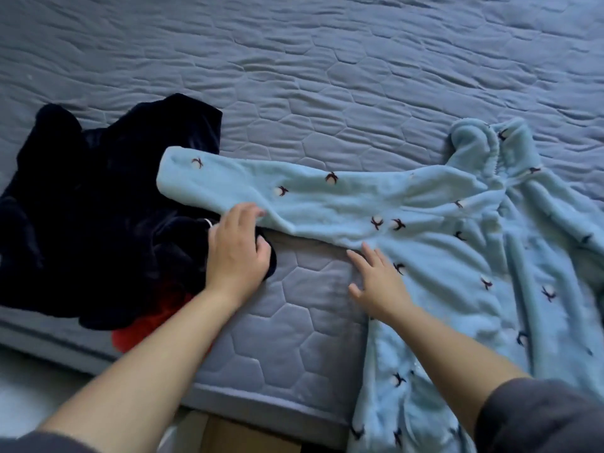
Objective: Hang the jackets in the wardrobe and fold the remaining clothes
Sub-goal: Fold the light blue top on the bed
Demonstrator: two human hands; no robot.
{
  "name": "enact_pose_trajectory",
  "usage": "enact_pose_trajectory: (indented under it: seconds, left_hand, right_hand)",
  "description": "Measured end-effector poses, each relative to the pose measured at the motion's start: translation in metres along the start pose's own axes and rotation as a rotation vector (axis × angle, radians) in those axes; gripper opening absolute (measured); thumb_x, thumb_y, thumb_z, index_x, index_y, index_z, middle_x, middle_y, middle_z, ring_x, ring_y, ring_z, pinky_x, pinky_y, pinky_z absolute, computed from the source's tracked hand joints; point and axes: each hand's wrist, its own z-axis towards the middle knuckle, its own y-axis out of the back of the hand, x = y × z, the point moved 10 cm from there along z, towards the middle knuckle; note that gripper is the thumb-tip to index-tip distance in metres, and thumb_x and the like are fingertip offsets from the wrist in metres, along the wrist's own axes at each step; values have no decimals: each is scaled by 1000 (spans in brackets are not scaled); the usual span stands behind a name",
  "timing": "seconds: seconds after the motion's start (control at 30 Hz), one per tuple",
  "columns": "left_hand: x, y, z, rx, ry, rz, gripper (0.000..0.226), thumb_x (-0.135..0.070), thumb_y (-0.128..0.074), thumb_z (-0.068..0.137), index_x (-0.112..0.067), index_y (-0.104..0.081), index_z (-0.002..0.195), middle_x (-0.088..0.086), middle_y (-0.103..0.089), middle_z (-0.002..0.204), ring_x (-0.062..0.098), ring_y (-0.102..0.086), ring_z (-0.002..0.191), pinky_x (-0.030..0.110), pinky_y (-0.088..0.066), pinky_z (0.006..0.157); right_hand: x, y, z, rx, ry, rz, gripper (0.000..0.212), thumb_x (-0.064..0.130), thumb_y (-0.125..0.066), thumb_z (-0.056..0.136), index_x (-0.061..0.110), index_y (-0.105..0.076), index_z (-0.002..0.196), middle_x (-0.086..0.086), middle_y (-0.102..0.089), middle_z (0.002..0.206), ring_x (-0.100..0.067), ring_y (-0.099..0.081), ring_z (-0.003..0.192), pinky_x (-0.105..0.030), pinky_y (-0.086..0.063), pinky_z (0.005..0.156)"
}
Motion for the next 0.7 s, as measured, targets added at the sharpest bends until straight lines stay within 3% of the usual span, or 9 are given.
enact_pose_trajectory:
  seconds: [0.13,0.23,0.33,0.43,0.5,0.6,0.7]
  left_hand:
    - [-58,-62,-90,157,-10,-103,30,-5,-58,72,-10,-65,101,2,-67,97,27,-63,91,39,-43,78]
    - [-77,-117,-151,346,175,-190,20,-11,-58,81,-13,-62,101,2,-66,97,28,-62,91,38,-44,77]
    - [-92,-169,-216,536,287,-111,19,-34,-56,86,-21,-55,99,-1,-60,100,24,-59,95,35,-41,76]
    - [-101,-192,-266,546,331,53,28,-45,-57,81,-22,-52,96,-2,-55,99,22,-55,99,36,-42,79]
    - [-102,-198,-291,500,386,115,37,-51,-60,78,-21,-52,97,-1,-54,98,21,-54,101,36,-43,80]
    - [-96,-216,-322,585,531,199,55,-61,-58,79,-21,-43,113,-1,-51,112,20,-52,110,37,-47,81]
    - [-92,-226,-326,636,603,260,45,-48,-59,86,-18,-40,113,3,-57,114,23,-58,107,35,-46,74]
  right_hand:
    - [-49,-37,-69,34,-43,-26,68,34,-49,92,30,-17,152,-2,-1,162,-24,-4,148,-43,-23,115]
    - [-88,-66,-112,99,-101,-35,67,34,-49,92,30,-18,151,-1,0,162,-24,-4,148,-45,-25,114]
    - [-110,-84,-144,117,-85,-74,64,34,-49,92,29,-20,149,-1,0,162,-24,-1,149,-49,-20,115]
    - [-131,-83,-167,7,-156,-51,67,31,-54,91,28,-20,148,0,1,161,-24,1,149,-54,-22,113]
    - [-155,-80,-184,-91,-305,132,72,29,-58,89,23,-19,149,-7,-7,160,-29,-12,145,-51,-31,110]
    - [-187,-90,-205,-183,-496,470,70,26,-61,87,17,-26,147,-11,-31,147,-32,-40,128,-44,-43,98]
    - [-198,-112,-209,-54,-576,562,44,27,-61,86,13,-45,125,-8,-53,125,-26,-55,107,-37,-46,83]
